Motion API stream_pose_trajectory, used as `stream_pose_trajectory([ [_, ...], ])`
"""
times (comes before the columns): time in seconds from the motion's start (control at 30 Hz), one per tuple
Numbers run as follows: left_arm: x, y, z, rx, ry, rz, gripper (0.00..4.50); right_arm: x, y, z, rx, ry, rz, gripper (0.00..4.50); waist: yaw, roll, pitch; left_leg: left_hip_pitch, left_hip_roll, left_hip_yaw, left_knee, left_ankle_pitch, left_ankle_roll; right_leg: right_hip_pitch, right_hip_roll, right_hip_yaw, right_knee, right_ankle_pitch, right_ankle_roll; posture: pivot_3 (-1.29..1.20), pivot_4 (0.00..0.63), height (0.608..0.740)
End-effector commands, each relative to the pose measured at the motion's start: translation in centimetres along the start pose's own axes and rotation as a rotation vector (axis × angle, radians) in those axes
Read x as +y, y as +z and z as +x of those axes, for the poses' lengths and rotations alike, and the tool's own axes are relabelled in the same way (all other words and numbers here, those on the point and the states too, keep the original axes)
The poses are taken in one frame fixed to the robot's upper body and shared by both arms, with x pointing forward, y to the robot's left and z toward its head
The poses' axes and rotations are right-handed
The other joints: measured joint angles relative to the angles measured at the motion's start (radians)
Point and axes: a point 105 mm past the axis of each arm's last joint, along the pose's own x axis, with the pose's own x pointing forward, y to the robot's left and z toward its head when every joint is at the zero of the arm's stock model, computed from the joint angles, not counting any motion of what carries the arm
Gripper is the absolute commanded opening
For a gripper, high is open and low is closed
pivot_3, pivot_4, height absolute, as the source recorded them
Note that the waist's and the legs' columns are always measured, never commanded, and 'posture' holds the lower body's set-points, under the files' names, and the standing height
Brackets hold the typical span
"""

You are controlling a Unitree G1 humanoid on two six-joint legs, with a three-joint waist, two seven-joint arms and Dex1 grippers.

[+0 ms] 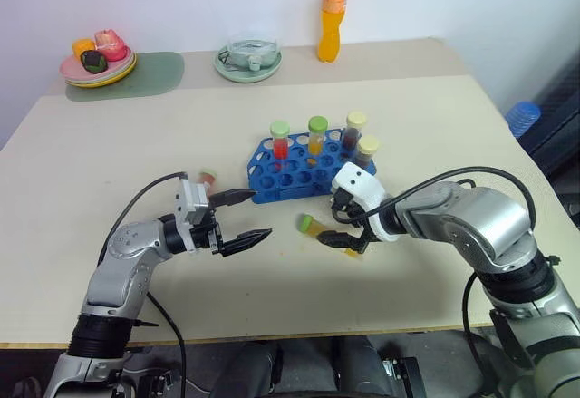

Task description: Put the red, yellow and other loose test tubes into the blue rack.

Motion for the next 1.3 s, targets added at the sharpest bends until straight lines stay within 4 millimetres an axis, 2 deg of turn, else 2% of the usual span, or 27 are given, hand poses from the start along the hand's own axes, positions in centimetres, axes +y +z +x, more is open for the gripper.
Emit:
stream_pose_trajectory([
  [0.03, -0.4, 0.6, 0.0, -0.012, -0.013, 0.032, 4.50, 0.2, 0.4, -0.2, 0.018, -0.003, -0.011, 4.47, 0.000, 0.000, 0.000, 0.000, 0.000, 0.000, 0.000, 0.000, 0.000, 0.000, 0.000, 0.000, 0.000, 0.000, 0.000, 0.00, 0.150, 0.740],
  [0.4, -0.7, 0.1, -0.1, -0.013, -0.011, 0.020, 4.50, 0.1, 1.2, 0.7, 0.051, 0.006, 0.047, 4.47, -0.001, 0.000, 0.000, 0.000, 0.000, 0.000, 0.000, 0.000, 0.000, 0.000, 0.000, 0.000, 0.000, 0.000, 0.000, 0.00, 0.150, 0.740],
  [0.6, -0.5, 0.0, -0.4, -0.006, -0.006, 0.025, 4.50, 0.2, 0.9, 1.1, 0.072, 0.006, 0.053, 4.47, -0.001, 0.000, 0.000, 0.000, 0.000, 0.000, 0.000, 0.000, 0.000, 0.000, 0.000, 0.000, 0.000, 0.000, 0.000, 0.00, 0.150, 0.740],
  [0.7, -0.3, 0.0, -0.5, -0.005, -0.005, 0.029, 4.50, 0.1, 0.5, 1.3, 0.089, -0.001, 0.055, 3.60, -0.001, 0.000, 0.000, 0.000, 0.000, 0.000, 0.000, 0.000, 0.000, 0.000, 0.000, 0.000, 0.000, 0.000, 0.000, 0.00, 0.150, 0.740],
  [0.8, -0.3, 0.0, -0.5, -0.004, -0.004, 0.032, 4.50, 0.1, 0.1, 1.4, 0.104, -0.005, 0.057, 2.16, -0.001, 0.000, 0.000, 0.000, 0.000, 0.000, 0.000, 0.000, 0.000, -0.001, 0.000, 0.000, 0.000, 0.000, 0.000, 0.00, 0.150, 0.740],
  [0.83, -0.2, 0.0, -0.5, -0.003, -0.004, 0.034, 4.50, 0.0, 0.0, 1.4, 0.108, -0.008, 0.057, 1.52, -0.001, 0.000, 0.000, 0.000, 0.000, 0.000, 0.000, 0.000, 0.000, -0.001, 0.000, 0.000, 0.000, 0.000, 0.000, 0.00, 0.150, 0.740],
  [0.9, -0.2, 0.0, -0.5, -0.003, -0.004, 0.034, 4.50, -0.1, -0.3, 1.5, 0.121, -0.015, 0.053, 0.79, 0.000, 0.000, 0.000, 0.000, 0.000, 0.000, 0.000, 0.000, 0.000, 0.000, 0.000, 0.000, 0.000, 0.000, 0.000, 0.00, 0.150, 0.740],
  [1.1, -0.2, -0.1, -0.6, -0.002, -0.004, 0.033, 4.50, -0.1, -0.7, 1.5, 0.129, -0.023, 0.046, 0.77, 0.000, 0.000, 0.000, 0.000, 0.000, 0.000, 0.000, 0.000, 0.000, 0.000, 0.000, 0.000, 0.000, 0.000, 0.000, 0.00, 0.150, 0.740],
  [1.3, 0.1, -0.3, -0.5, -0.022, 0.012, 0.013, 4.50, 0.3, -0.1, 0.4, 0.053, 0.024, -0.075, 0.77, 0.003, 0.000, 0.000, -0.001, -0.001, 0.000, 0.000, 0.000, 0.000, 0.000, 0.000, 0.000, 0.000, 0.000, 0.000, 0.00, 0.150, 0.740],
])
